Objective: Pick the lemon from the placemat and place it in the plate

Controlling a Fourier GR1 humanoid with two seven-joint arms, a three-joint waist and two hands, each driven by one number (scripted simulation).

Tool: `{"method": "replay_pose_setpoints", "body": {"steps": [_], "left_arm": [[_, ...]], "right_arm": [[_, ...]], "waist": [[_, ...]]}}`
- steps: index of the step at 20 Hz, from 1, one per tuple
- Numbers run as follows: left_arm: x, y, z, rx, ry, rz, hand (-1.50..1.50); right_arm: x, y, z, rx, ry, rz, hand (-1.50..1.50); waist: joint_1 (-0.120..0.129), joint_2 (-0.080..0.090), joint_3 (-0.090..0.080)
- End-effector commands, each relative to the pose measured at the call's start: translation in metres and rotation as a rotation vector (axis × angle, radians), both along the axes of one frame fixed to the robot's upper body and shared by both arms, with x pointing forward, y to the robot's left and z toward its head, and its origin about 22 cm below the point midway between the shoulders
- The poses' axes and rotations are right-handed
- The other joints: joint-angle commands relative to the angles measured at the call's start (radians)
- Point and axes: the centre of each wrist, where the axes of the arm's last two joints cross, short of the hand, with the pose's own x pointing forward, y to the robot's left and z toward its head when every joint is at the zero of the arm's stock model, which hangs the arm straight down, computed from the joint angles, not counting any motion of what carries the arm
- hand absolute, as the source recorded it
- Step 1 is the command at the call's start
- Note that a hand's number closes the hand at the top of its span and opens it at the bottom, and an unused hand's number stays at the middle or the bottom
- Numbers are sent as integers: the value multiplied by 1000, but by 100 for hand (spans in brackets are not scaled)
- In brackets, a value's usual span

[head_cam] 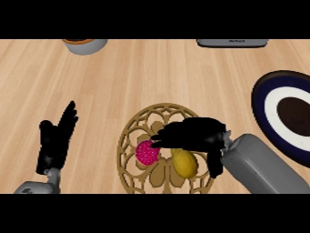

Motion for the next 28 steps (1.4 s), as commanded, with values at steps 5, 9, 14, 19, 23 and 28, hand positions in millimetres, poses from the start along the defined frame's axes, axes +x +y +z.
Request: {"method": "replay_pose_setpoints", "body": {"steps": [5, 9, 14, 19, 23, 28], "left_arm": [[-3, -18, -3, -18, 2, -14, 0], [-13, 9, 10, 5, -4, 2, 0], [0, 5, 14, 1, -5, 10, 0], [-1, 4, 11, -10, -10, 8, 0], [0, 17, -1, 23, 3, 13, 0], [-11, 21, -3, 14, 13, 75, 0]], "right_arm": [[13, 7, -10, -21, 35, 14, -150], [4, 1, -39, -36, 42, 32, -150], [16, -7, -30, 16, -35, 90, 150], [5, 29, -25, 60, -64, 86, 150], [3, 3, -30, 99, -181, -117, 150], [10, -96, -51, -1, -346, -757, 150]], "waist": [[2, 1, 0], [7, 0, 0], [4, 1, 0], [1, 0, 0], [-10, -2, 0], [-72, -13, 2]]}}
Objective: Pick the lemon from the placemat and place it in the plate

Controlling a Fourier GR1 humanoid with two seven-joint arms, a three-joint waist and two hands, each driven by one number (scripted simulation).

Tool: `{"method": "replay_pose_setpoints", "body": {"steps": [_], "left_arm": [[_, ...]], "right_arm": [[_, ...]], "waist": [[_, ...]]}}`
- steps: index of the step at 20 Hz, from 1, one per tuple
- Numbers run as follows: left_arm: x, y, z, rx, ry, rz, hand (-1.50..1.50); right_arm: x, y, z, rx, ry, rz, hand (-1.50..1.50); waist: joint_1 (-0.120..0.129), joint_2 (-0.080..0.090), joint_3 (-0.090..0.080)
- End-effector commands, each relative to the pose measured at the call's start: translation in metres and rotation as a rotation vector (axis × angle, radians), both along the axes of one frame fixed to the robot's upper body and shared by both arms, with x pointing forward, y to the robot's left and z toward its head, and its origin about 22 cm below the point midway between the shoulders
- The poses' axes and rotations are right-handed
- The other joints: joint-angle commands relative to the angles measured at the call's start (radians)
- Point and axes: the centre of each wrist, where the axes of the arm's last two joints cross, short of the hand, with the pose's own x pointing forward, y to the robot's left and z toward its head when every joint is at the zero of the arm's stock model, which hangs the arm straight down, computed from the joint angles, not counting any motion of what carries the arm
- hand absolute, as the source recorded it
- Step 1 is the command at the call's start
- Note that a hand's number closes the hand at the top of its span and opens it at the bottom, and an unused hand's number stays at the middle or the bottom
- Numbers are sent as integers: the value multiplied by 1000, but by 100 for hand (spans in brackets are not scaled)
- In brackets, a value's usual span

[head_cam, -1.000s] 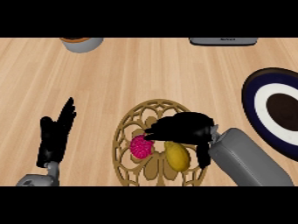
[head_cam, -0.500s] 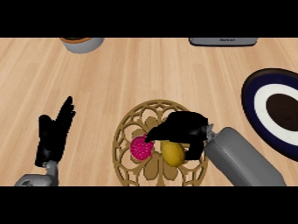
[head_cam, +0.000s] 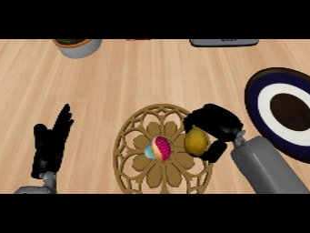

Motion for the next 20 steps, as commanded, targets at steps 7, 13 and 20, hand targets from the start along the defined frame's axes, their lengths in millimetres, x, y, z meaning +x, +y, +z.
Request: {"method": "replay_pose_setpoints", "body": {"steps": [7, 13, 20], "left_arm": [[1, -4, 7, -7, 10, 17, 0], [-9, 8, -3, 6, 8, 7, 0], [17, 1, 14, -5, 6, -12, 0]], "right_arm": [[-47, -54, 15, 120, -414, -595, 150], [-84, -70, 61, 293, -674, -699, 150], [-89, -107, 93, 332, -717, -898, 150]], "waist": [[-7, -2, -1], [-1, 0, -1], [28, 9, -1]]}}
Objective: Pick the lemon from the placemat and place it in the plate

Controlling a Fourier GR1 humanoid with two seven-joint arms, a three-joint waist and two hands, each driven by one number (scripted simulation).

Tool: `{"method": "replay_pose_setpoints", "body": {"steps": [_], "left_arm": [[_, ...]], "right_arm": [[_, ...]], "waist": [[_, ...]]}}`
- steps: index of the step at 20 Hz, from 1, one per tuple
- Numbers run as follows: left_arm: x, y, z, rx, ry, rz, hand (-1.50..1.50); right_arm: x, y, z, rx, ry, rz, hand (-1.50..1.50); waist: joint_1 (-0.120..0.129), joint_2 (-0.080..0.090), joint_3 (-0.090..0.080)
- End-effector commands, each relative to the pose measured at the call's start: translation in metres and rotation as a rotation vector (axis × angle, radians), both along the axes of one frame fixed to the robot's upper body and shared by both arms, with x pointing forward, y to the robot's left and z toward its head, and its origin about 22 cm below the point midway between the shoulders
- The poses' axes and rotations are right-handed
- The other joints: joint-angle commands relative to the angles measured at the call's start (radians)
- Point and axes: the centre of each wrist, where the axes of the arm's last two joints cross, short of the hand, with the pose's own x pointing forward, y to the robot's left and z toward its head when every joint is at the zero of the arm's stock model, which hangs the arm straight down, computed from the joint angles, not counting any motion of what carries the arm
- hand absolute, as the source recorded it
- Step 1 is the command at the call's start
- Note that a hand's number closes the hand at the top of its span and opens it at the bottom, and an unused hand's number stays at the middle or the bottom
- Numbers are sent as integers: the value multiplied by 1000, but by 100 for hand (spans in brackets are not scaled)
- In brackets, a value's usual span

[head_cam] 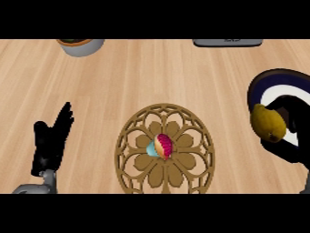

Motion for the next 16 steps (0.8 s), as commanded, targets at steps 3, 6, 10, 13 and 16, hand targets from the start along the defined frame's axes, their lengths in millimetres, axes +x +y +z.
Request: {"method": "replay_pose_setpoints", "body": {"steps": [3, 6, 10, 13, 16], "left_arm": [[1, -6, -2, 0, -19, -12, 0], [-8, 9, 0, 9, 2, -24, 0], [11, -20, -11, -6, -13, -29, 0], [2, -3, 11, 11, -5, -25, 0], [-4, 2, -2, -10, -7, -19, 0]], "right_arm": [[1, -43, 16, 65, -9, -128, 150], [-1, -62, 9, 83, -5, -167, 150], [39, -98, 15, 80, 40, -202, 150], [56, -107, 5, 56, 63, -222, 150], [70, -118, 4, 30, 134, -231, 150]], "waist": [[16, 4, 1], [17, 4, 1], [19, 7, 1], [25, 6, 1], [26, 6, 1]]}}
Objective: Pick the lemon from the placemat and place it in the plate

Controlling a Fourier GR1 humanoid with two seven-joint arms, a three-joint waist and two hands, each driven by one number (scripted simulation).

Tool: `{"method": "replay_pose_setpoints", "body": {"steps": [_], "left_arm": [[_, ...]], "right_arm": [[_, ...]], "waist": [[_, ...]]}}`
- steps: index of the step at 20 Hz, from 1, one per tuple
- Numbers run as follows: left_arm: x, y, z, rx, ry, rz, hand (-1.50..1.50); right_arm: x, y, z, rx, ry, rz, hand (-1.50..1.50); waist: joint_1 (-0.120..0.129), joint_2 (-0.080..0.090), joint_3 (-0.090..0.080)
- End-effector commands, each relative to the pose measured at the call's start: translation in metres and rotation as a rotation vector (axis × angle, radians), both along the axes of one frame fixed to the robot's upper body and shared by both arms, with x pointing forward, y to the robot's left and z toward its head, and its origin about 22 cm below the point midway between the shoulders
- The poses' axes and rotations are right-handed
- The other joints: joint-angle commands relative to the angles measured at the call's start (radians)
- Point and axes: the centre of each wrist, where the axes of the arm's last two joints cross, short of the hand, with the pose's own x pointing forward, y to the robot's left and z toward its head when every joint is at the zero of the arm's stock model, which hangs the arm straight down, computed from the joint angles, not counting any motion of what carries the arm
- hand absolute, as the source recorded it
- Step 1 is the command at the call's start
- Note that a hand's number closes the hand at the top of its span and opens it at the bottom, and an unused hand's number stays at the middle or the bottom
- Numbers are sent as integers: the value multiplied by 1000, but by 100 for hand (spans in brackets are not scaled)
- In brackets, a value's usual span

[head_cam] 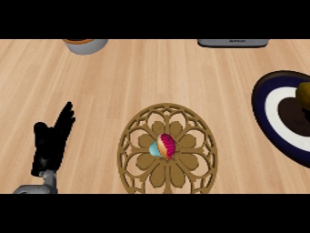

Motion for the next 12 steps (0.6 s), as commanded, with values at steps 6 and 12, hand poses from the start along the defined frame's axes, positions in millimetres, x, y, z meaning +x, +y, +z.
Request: {"method": "replay_pose_setpoints", "body": {"steps": [6, 12], "left_arm": [[11, -13, 15, -13, 6, -9, 0], [13, -5, -6, 4, -9, -7, 0]], "right_arm": [[18, -57, -40, 34, 273, 9, 150], [29, -70, -57, 78, 501, 25, -150]], "waist": [[8, 3, 1], [6, 4, 0]]}}
